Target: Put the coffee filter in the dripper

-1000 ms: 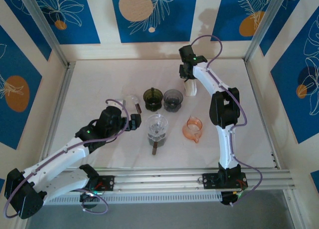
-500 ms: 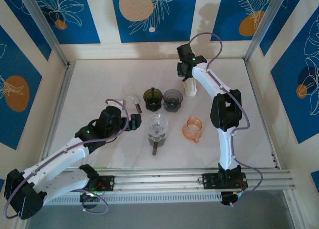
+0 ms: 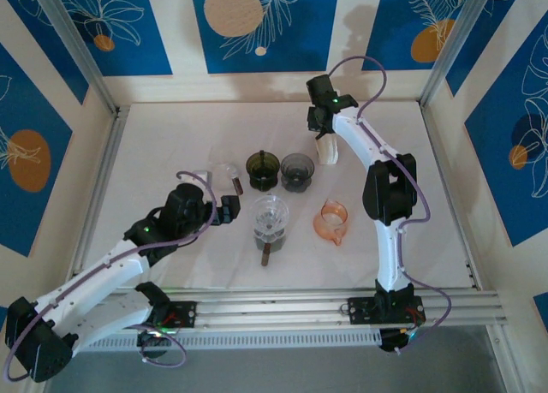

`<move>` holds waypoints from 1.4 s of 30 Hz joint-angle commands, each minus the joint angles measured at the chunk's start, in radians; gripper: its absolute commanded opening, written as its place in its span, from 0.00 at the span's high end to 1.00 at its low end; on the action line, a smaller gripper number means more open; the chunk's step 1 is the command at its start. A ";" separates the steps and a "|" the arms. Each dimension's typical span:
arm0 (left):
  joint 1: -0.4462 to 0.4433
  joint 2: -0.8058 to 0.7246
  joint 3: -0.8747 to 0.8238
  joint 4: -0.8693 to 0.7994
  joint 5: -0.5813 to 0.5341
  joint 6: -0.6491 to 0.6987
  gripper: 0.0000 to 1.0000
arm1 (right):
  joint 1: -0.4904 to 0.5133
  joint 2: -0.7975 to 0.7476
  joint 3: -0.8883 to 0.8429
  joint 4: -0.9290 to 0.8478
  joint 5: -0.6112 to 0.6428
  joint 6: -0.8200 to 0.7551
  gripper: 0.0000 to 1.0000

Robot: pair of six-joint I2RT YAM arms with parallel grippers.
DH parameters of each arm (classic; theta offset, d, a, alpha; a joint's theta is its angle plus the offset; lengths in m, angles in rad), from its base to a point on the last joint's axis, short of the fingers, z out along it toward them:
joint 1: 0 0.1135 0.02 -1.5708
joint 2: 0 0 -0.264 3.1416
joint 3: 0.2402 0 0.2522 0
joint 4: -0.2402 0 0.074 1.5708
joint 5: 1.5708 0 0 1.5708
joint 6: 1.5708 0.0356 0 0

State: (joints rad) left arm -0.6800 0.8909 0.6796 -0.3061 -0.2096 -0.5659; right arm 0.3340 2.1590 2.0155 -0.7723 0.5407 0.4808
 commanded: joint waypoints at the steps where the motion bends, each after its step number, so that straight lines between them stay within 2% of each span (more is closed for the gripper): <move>1: 0.016 -0.010 -0.011 0.002 0.006 0.017 0.02 | -0.009 0.029 0.036 -0.023 0.015 0.024 0.79; 26: 0.028 -0.009 -0.017 0.006 0.018 0.011 0.02 | -0.013 0.043 0.011 0.008 -0.030 0.029 0.74; 42: 0.031 -0.011 -0.016 0.003 0.021 0.009 0.02 | -0.024 0.074 0.005 -0.013 -0.040 0.042 0.80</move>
State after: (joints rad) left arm -0.6643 0.8909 0.6739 -0.3061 -0.2085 -0.5659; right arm 0.3134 2.2162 2.0220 -0.7723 0.5190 0.5041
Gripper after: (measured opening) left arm 0.983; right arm 0.204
